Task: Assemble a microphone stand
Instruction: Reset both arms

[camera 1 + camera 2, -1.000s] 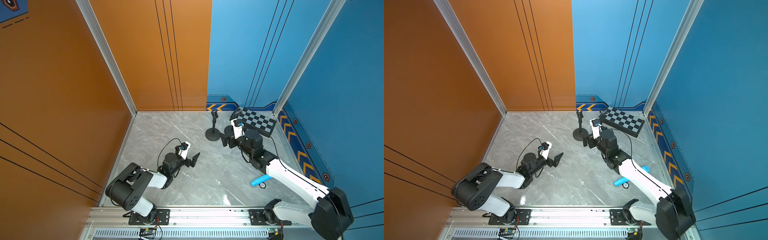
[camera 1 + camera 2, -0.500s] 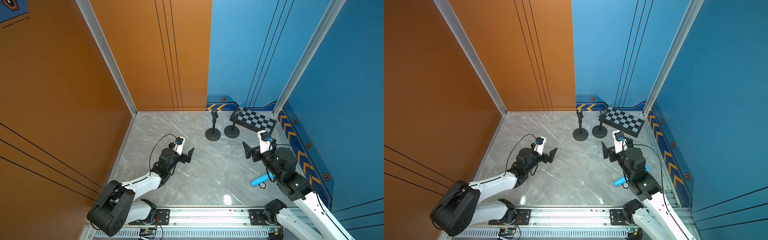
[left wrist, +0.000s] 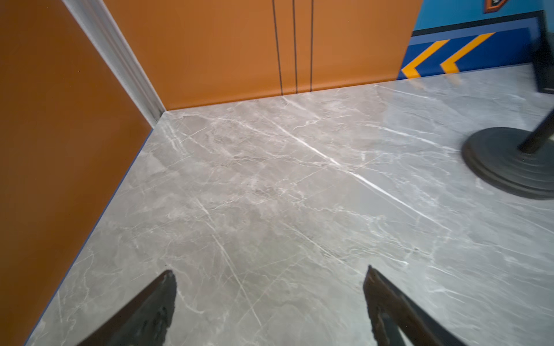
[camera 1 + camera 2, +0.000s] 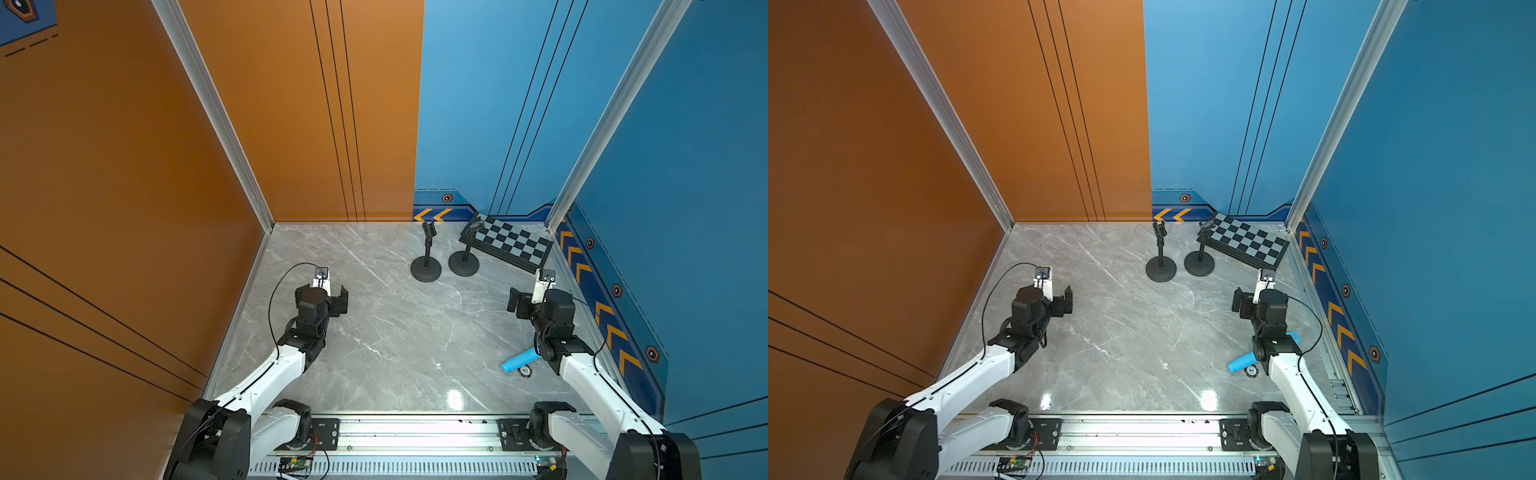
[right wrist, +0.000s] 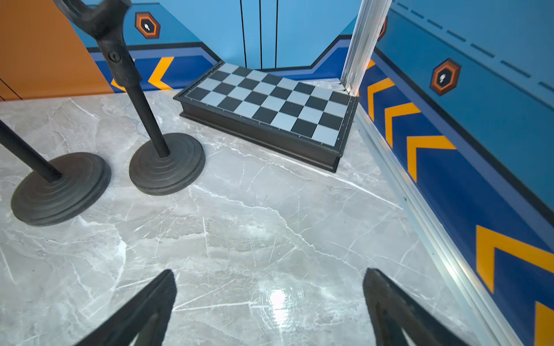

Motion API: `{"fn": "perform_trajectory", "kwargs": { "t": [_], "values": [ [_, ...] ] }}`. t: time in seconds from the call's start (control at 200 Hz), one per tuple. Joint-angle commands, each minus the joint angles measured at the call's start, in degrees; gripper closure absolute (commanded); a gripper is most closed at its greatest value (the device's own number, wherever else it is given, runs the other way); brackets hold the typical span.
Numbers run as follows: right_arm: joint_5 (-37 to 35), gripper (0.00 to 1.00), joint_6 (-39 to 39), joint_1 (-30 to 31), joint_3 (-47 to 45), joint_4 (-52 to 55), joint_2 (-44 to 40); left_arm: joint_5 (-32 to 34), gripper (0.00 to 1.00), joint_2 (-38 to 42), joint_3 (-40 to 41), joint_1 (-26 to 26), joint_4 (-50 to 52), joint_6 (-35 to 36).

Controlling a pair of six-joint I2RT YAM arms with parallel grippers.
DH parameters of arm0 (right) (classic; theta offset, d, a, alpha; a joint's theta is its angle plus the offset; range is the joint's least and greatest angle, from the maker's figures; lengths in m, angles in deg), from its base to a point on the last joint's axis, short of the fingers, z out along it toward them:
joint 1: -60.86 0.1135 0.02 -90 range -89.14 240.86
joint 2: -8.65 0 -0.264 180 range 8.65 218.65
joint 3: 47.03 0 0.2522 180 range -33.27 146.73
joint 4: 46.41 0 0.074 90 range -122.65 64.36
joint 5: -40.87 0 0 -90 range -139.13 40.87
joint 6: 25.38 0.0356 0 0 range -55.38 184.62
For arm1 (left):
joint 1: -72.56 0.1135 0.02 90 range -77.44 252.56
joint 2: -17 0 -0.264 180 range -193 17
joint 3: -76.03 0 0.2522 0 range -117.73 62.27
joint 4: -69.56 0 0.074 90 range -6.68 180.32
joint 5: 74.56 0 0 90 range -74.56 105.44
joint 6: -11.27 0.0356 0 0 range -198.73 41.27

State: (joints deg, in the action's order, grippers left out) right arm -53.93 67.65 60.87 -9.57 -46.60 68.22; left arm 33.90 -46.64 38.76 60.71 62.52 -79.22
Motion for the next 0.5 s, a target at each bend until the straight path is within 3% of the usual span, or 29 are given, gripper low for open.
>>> {"fn": "perform_trajectory", "kwargs": {
  "t": [0.0, 0.225, 0.38, 0.495],
  "values": [
    [1.3, 0.0, -0.8, 0.8, -2.7, -13.4, 4.4, -1.7, 0.02, -2.9, 6.0, 3.8, -9.7, -1.1],
    [3.6, 0.0, -1.3, 0.8, -3.7, -27.9, 15.4, -7.9, 0.02, -10.7, 2.0, 7.9, -13.5, -1.9],
    [4.9, 0.0, -1.9, 0.8, -1.0, -28.7, 22.6, -12.8, 0.02, -17.1, -2.4, 10.1, -14.5, 1.4],
    [5.7, 0.0, -1.9, 0.7, -2.7, -36.5, 27.7, -14.3, 0.02, -24.6, 4.5, 13.3, -35.0, -1.8]
  ]
}}
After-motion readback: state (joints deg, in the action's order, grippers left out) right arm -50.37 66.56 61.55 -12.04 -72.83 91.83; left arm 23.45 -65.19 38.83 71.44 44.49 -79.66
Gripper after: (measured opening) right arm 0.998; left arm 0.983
